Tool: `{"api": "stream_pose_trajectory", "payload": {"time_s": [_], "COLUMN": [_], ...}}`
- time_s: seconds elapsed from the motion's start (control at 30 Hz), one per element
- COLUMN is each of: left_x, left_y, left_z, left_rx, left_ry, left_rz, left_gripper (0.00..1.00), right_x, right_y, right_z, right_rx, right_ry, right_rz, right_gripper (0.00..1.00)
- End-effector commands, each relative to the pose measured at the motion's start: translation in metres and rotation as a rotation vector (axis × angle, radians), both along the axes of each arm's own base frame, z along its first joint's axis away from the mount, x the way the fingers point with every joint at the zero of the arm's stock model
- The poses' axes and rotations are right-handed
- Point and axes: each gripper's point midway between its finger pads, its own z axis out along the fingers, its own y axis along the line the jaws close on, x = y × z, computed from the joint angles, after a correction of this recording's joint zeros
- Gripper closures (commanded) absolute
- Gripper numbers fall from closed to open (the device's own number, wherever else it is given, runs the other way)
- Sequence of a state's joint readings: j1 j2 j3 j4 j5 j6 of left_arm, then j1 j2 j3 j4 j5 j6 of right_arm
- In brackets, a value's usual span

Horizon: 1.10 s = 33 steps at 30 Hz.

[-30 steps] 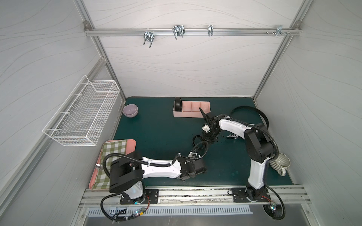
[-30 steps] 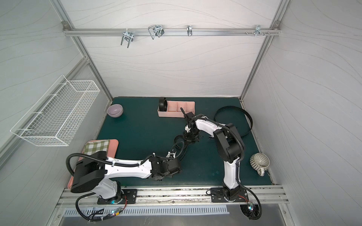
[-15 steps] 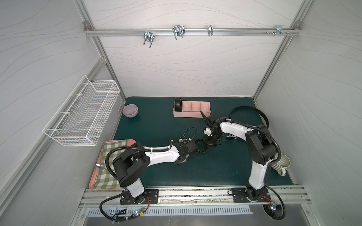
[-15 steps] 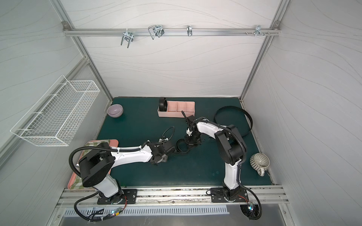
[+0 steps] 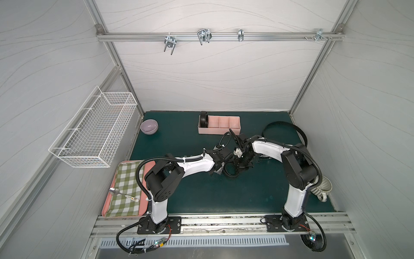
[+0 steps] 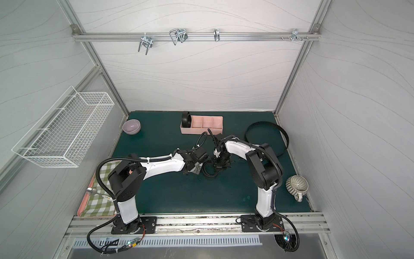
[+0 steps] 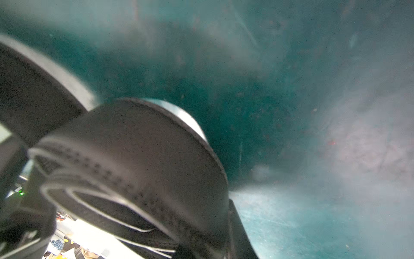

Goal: Place the belts into the storage roll
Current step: Roll the belt at the center of the board.

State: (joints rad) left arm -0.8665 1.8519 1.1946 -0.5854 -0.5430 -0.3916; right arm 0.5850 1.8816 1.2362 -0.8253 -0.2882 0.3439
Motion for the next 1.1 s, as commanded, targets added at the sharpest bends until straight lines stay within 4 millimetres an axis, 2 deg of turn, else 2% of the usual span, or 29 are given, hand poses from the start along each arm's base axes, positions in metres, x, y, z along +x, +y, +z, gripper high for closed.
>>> {"api": "stream_pose_trajectory", "payload": {"time_s": [0.0, 0.1, 0.2, 0.33, 0.4, 0.5, 0.63, 0.7, 0.9, 1.07], "left_x": [0.02, 0.023, 0.02, -0.007, -0.025, -0.054, -0.072, -0.071, -0.062, -0.041], "left_y": [-0.007, 0.0, 0.018, 0.043, 0.051, 0.048, 0.019, 0.016, 0.025, 0.025], "left_z": [0.031, 0.036, 0.055, 0.087, 0.088, 0.067, 0.04, 0.032, 0.008, -0.002], "left_rx": [-0.027, 0.045, 0.074, -0.081, -0.174, -0.393, -0.702, -0.721, -0.667, -0.696], "left_ry": [-0.12, -0.158, -0.222, -0.256, -0.214, -0.069, 0.083, 0.1, 0.137, 0.111], "left_rz": [-0.018, -0.053, -0.018, 0.076, 0.12, 0.188, 0.253, 0.298, 0.412, 0.422], "left_gripper": [0.01, 0.01, 0.01, 0.01, 0.01, 0.01, 0.02, 0.03, 0.05, 0.05], "right_x": [-0.017, -0.018, -0.016, -0.014, -0.013, -0.012, -0.011, -0.012, -0.02, -0.028], "right_y": [0.009, 0.011, 0.01, 0.009, 0.009, 0.009, 0.005, 0.004, 0.011, 0.017], "right_z": [0.002, 0.0, -0.001, -0.002, -0.001, 0.0, -0.002, -0.004, -0.006, -0.009], "right_rx": [0.051, 0.059, 0.05, 0.034, 0.032, 0.029, 0.005, -0.011, -0.04, -0.047], "right_ry": [0.058, 0.068, 0.063, 0.054, 0.047, 0.04, 0.022, 0.022, 0.019, 0.034], "right_rz": [0.019, 0.016, 0.017, 0.023, 0.026, 0.034, 0.042, 0.05, 0.108, 0.162], "right_gripper": [0.94, 0.94, 0.93, 0.94, 0.93, 0.93, 0.93, 0.93, 0.93, 0.93]}}
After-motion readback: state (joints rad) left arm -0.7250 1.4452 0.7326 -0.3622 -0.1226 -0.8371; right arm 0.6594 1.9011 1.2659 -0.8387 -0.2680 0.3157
